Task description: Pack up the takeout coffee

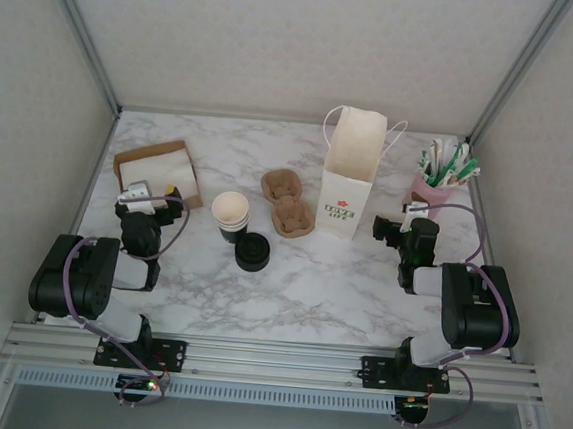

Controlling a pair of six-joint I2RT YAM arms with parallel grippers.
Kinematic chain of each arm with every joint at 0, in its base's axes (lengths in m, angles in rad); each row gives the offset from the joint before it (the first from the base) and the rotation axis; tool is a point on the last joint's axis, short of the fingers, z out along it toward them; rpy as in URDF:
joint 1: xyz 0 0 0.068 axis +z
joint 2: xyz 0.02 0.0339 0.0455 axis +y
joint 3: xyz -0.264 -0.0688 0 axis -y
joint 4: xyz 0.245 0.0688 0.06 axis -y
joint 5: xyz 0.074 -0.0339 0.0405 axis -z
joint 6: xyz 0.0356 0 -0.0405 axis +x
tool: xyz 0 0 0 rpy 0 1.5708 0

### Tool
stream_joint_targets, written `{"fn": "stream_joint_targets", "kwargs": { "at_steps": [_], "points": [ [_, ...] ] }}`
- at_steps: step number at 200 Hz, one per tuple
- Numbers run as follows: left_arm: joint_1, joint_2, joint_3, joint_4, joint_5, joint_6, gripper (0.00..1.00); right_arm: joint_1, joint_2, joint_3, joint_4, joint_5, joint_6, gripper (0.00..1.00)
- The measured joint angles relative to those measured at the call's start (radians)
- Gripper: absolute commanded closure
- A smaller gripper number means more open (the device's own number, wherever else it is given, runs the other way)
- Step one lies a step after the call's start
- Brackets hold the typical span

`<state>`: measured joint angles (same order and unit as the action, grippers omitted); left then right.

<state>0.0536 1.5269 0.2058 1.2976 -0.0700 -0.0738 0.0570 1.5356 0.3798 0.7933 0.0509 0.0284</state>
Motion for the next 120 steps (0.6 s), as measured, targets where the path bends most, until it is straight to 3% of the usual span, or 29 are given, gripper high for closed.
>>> {"fn": "stream_joint_targets", "kwargs": {
  "at_steps": [120],
  "points": [
    [-0.001,-0.008,0.011,-0.029,0.005,0.003,0.01,0.000,-0.013,0.000,-0.013,0.004,0.001,0.01]
  ]
}}
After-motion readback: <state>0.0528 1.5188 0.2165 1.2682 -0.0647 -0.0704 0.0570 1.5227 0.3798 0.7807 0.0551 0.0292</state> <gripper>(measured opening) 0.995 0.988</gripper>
